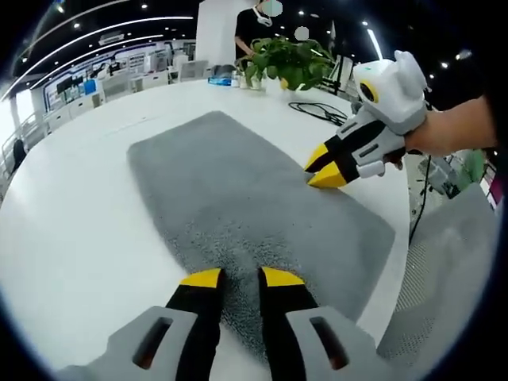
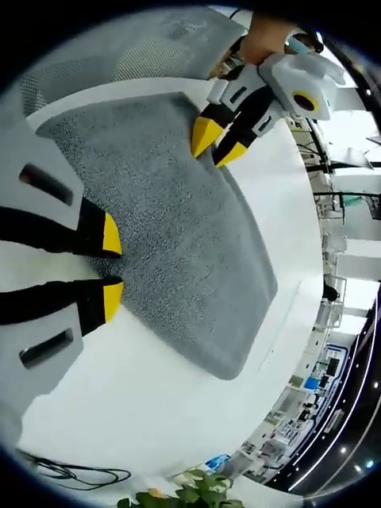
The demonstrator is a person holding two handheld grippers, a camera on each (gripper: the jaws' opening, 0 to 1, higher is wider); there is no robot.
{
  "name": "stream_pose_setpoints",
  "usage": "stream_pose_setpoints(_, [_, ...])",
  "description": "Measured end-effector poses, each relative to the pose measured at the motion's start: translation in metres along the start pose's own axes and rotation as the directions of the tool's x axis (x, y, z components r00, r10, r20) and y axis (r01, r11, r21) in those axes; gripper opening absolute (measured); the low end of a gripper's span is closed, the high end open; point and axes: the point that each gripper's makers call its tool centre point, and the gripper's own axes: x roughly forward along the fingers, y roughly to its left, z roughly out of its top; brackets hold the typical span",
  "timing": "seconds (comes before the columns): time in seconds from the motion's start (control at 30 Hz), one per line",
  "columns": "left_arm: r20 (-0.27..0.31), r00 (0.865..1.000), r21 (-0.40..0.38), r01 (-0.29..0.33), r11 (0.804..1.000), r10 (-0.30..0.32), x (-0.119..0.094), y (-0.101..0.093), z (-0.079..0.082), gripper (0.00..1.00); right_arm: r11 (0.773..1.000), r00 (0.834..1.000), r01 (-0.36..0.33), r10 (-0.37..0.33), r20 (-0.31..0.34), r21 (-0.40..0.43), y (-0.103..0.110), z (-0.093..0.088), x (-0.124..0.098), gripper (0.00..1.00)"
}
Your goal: Fold the towel on the table until its edges align and the towel forms a compact rectangular stack.
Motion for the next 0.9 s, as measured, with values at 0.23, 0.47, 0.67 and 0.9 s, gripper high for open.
stream_pose_setpoints(0.23, [0.011, 1.000, 0.029, -0.016, 0.999, 0.016, -0.007, 0.003, 0.006, 0.27, 1.000, 1.000, 0.004, -0.004, 0.005, 0.016, -0.001, 0.003, -0.001, 0.11])
stream_pose_setpoints(0.47, [0.056, 0.998, 0.084, -0.003, 0.997, -0.002, -0.019, -0.003, 0.020, 0.30, 0.999, 0.995, -0.023, 0.020, 0.099, 0.029, 0.001, 0.022, -0.010, 0.16])
stream_pose_setpoints(0.67, [0.065, 0.997, 0.158, 0.035, 0.987, -0.046, -0.031, -0.017, 0.020, 0.30, 0.994, 0.981, -0.108, 0.111, 0.158, -0.031, 0.023, 0.031, -0.023, 0.18])
stream_pose_setpoints(0.9, [0.043, 0.994, 0.196, 0.087, 0.977, -0.097, -0.043, -0.032, 0.005, 0.31, 0.966, 0.950, -0.235, 0.252, 0.183, -0.109, 0.057, 0.027, -0.041, 0.19])
